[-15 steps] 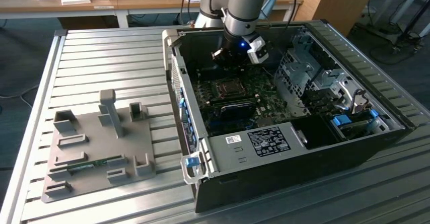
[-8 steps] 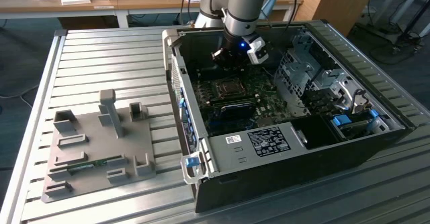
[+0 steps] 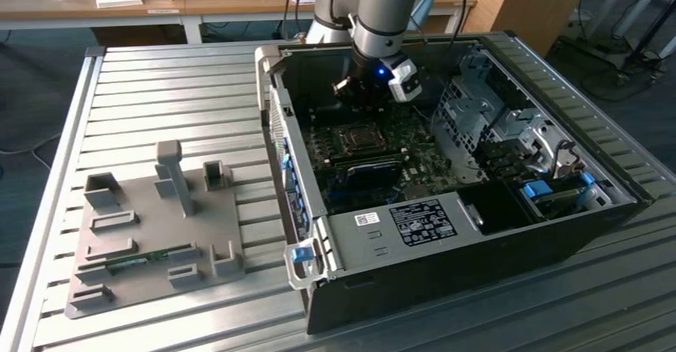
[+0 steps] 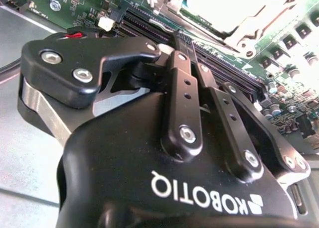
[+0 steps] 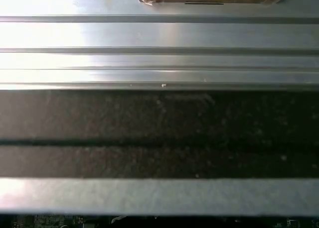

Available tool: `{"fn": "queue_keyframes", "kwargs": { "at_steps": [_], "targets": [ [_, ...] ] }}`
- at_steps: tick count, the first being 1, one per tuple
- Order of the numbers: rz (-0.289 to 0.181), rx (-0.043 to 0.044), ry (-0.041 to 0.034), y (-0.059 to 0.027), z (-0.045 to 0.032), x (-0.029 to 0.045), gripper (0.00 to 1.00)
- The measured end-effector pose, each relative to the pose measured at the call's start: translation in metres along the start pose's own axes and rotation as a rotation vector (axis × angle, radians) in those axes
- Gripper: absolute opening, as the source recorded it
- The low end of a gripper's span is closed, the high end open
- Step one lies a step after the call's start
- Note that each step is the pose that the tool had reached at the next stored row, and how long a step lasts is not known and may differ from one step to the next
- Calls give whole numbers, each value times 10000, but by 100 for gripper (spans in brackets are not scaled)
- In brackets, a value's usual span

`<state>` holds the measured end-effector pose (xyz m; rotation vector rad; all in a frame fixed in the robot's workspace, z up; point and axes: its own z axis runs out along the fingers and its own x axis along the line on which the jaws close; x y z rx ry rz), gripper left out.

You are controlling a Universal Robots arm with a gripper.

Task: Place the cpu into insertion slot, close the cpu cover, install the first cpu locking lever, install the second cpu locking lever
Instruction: 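Install the first cpu locking lever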

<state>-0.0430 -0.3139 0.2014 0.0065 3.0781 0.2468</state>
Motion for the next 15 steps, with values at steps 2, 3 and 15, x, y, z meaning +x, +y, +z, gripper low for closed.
{"fn": "queue_keyframes", "kwargs": {
  "at_steps": [2, 3, 15],
  "targets": [
    [-2, 10, -1, -4, 3, -1, 11],
    [-2, 18, -1, -8, 3, -1, 11],
    [-11, 79, -24, -35, 27, 1, 11]
  ]
}}
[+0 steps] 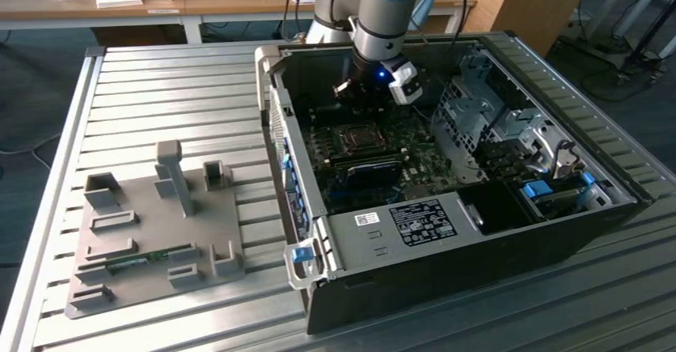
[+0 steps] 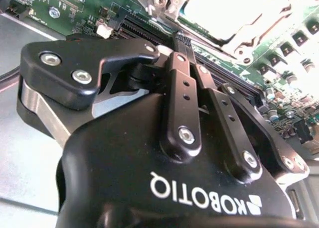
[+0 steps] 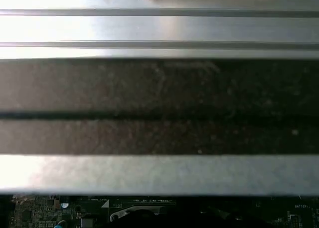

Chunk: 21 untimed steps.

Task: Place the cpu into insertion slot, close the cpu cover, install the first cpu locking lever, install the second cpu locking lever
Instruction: 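Install the first cpu locking lever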

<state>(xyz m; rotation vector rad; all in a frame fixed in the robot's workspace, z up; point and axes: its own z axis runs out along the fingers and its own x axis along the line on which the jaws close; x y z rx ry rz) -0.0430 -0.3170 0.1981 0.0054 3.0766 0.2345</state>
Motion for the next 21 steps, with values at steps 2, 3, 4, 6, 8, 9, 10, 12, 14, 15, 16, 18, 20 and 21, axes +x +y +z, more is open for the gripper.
{"fn": "queue_keyframes", "kwargs": {
  "at_steps": [2, 3, 4, 6, 8, 9, 10, 12, 14, 15, 16, 18, 20, 21],
  "targets": [
    [0, 3, -6, -2, 5, 2, 11],
    [-1, 4, -8, -2, 7, 2, 11],
    [-2, 4, -10, -2, 10, 2, 11],
    [-3, 2, -14, -2, 13, 2, 11],
    [-4, -1, -16, -4, 14, 3, 11],
    [-5, -1, -17, -6, 15, 2, 11],
    [-7, 0, -18, -9, 15, 2, 11],
    [-10, -4, -18, -14, 15, 2, 11],
    [-11, -3, -17, -16, 16, 2, 11],
    [-12, -2, -18, -17, 17, 3, 11],
    [-14, -1, -19, -19, 19, 3, 11],
    [-18, 4, -22, -22, 25, 4, 11],
    [-22, -8, -34, -22, 34, 3, 11],
    [-24, -5, -33, -23, 35, 3, 11]
  ]
}}
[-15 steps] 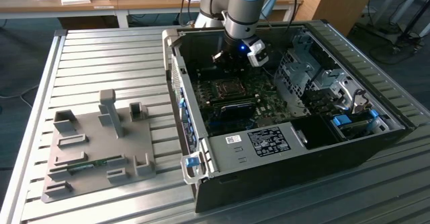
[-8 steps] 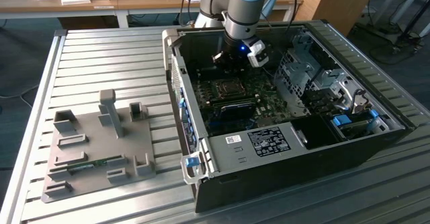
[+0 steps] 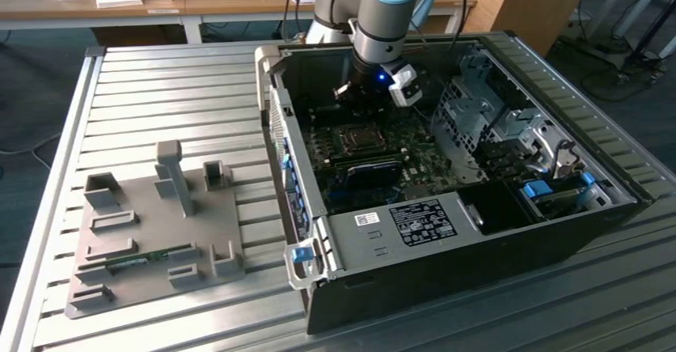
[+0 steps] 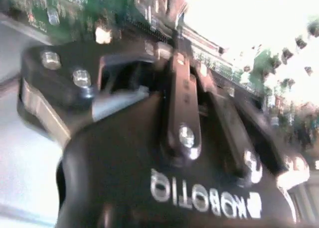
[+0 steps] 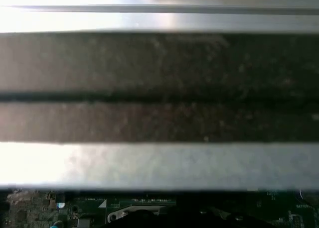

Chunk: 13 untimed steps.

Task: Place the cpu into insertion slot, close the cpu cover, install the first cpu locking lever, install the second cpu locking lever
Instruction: 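Install the first cpu locking lever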

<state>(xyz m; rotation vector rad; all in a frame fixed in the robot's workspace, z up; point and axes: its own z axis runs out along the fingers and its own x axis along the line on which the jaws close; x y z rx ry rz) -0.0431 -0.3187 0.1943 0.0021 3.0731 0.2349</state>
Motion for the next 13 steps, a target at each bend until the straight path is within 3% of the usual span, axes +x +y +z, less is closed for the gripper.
{"fn": "queue_keyframes", "kwargs": {
  "at_steps": [4, 8, 13],
  "targets": [
    [1, -7, 2, -1, -1, 1, 11],
    [5, -86, 1, 0, -7, 0, 11],
    [7, -113, 2, 9, -62, -3, 11]
  ]
}}
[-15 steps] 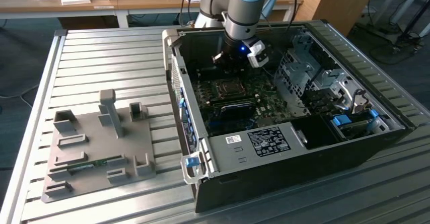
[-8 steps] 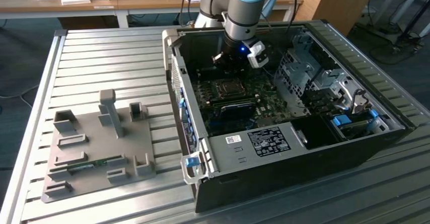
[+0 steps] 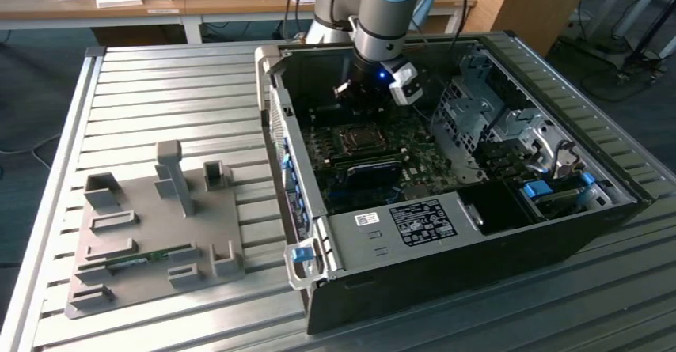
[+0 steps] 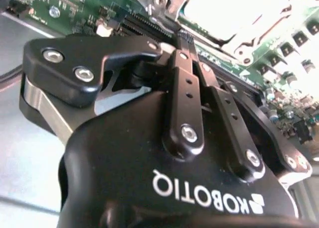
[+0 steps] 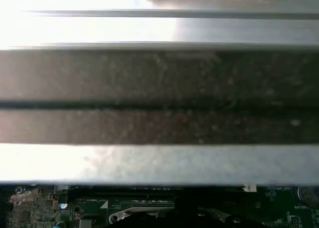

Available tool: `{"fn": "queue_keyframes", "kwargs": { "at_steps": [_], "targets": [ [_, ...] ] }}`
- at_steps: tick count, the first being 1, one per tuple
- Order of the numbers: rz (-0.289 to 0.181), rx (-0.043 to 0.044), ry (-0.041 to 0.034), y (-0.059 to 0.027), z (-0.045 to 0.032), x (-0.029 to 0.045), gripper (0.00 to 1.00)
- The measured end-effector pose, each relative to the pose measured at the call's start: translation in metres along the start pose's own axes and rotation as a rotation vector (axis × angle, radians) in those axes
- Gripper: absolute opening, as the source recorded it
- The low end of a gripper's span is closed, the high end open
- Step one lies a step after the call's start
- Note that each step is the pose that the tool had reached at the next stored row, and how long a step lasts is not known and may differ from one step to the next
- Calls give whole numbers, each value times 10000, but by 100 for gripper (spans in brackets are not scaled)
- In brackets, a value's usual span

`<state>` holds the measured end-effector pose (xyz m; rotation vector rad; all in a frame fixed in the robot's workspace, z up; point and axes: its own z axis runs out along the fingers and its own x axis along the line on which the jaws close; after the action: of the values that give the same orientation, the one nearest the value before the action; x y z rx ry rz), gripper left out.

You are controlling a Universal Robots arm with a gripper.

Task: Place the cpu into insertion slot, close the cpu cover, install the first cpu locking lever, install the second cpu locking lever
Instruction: 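Install the first cpu locking lever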

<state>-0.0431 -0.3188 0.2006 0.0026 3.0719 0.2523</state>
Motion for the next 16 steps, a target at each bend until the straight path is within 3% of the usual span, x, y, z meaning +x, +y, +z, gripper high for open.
{"fn": "queue_keyframes", "kwargs": {
  "at_steps": [10, 12, 16],
  "targets": [
    [0, 4, 0, 25, -153, -9, 11],
    [-4, 58, -1, 29, -173, -11, 11],
    [-15, 255, 0, 34, -207, -12, 11]
  ]
}}
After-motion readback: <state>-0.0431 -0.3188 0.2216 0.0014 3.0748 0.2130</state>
